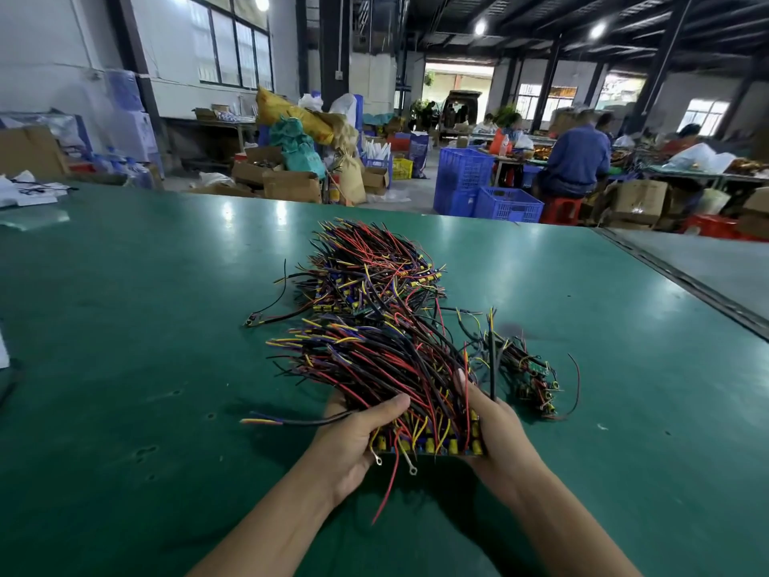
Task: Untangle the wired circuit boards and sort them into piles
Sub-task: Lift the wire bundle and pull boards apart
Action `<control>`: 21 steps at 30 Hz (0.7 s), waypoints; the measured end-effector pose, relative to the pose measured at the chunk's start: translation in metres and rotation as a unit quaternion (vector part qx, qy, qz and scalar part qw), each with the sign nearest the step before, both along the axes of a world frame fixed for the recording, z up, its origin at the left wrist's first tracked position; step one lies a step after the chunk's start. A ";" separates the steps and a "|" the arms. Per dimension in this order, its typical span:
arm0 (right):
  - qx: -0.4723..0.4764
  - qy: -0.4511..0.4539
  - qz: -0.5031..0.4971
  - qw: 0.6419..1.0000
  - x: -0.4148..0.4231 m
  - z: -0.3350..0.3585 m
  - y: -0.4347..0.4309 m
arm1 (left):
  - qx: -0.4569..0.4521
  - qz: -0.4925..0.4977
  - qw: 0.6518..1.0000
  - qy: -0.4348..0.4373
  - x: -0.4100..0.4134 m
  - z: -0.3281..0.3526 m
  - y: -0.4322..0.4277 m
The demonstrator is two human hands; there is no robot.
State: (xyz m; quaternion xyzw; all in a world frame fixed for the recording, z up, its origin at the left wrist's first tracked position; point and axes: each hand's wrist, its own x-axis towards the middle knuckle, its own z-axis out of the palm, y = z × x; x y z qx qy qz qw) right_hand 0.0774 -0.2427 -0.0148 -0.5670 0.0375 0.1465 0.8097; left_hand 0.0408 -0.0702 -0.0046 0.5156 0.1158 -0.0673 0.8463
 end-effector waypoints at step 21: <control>0.042 0.010 -0.061 0.997 0.003 -0.004 0.002 | -0.088 -0.044 0.995 0.016 0.004 -0.006 0.007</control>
